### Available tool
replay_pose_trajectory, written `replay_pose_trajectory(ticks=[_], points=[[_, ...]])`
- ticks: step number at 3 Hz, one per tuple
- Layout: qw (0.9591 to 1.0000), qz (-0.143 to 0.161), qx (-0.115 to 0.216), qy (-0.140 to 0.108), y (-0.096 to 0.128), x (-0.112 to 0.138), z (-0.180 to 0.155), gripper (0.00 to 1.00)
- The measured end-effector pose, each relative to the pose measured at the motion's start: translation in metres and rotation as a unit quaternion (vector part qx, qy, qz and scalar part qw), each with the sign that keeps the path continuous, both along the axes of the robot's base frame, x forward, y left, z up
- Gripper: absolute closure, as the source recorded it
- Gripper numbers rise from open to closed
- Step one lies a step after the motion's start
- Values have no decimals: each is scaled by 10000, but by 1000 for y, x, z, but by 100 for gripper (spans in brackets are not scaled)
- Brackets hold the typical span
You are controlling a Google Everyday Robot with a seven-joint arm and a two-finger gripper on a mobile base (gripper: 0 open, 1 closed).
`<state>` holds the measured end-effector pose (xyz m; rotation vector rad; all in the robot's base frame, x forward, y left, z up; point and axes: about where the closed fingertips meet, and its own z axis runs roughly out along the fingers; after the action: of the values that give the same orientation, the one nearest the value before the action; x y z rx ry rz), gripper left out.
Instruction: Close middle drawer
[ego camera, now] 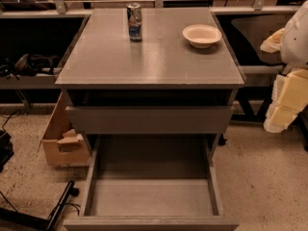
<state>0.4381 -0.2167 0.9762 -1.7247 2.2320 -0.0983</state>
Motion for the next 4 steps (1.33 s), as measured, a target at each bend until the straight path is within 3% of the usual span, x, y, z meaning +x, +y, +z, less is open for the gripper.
replay_pose_trajectory(ticks=[1, 2, 3, 4], points=[[10000, 0, 0, 0, 0, 0, 0, 0], [9995, -132, -263, -117, -5, 0, 9, 0], [9988, -388, -268, -154, -10, -9, -5, 0], [9966, -810, 117, 100, -20, -42, -63, 18]])
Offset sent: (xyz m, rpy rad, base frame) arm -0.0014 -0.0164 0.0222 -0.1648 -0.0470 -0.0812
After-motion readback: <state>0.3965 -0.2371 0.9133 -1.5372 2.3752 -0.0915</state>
